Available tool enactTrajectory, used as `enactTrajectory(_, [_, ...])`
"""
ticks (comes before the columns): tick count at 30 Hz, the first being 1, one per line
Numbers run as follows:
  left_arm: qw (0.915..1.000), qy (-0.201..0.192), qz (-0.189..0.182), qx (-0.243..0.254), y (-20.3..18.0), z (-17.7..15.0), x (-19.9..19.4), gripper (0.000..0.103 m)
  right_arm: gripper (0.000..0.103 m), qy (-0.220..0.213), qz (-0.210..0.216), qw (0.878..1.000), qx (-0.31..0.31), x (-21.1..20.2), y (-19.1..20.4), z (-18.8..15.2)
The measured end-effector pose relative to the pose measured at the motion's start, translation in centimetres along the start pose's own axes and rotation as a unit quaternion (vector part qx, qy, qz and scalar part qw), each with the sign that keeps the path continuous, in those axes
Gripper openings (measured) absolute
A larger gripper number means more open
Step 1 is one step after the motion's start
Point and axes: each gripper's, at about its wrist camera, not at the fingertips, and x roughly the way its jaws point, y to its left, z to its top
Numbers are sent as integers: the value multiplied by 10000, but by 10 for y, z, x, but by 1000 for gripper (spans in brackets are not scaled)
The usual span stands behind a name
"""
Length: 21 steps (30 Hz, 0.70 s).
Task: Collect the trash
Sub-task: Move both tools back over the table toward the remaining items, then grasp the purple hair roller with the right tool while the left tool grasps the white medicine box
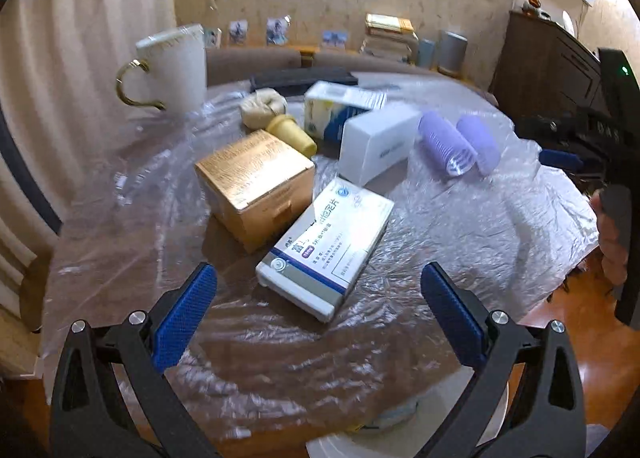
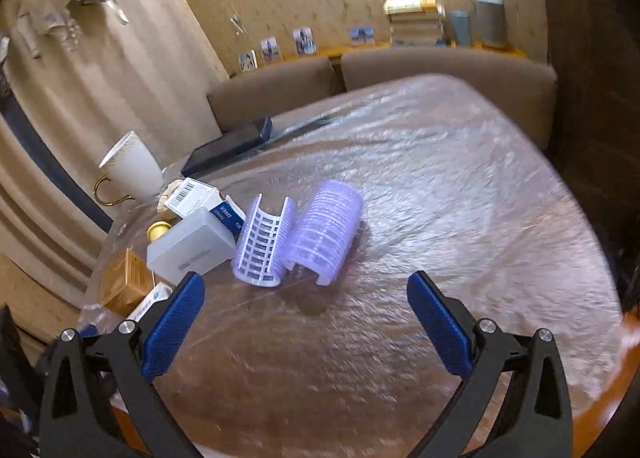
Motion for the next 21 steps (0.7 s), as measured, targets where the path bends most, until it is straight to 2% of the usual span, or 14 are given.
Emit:
enactTrajectory(2, [10000, 85, 38, 18, 2, 1, 10, 102, 99, 54, -187, 9998, -98, 13, 4, 3])
enactTrajectory(5, [9998, 166, -48, -11, 3, 3, 17, 102, 93, 140, -304, 9994, -109, 23, 5, 6])
enactTrajectory(11, [9991, 161, -387, -37, -10, 5, 19, 102, 85, 190, -516, 9985, -16, 41, 1, 10])
enactTrajectory(14, [9973, 201, -711, -34, -22, 4, 19, 102, 82, 164, -665, 9976, -73, 48, 0, 14])
enactTrajectory(16, [9936, 175, -1118, 25, -30, 4, 17, 102, 82, 148, -757, 9969, -126, 51, 1, 15])
enactTrajectory(17, [9929, 159, -1174, 65, -33, 5, 16, 102, 82, 136, -794, 9966, -148, 53, 1, 16])
enactTrajectory(18, [9938, 129, -1101, 106, -36, 5, 15, 102, 81, 121, -823, 9964, -170, 54, 2, 17])
enactTrajectory(21, [9985, 133, -530, 88, -38, 12, 21, 102, 78, 122, -915, 9955, -220, 59, 5, 18])
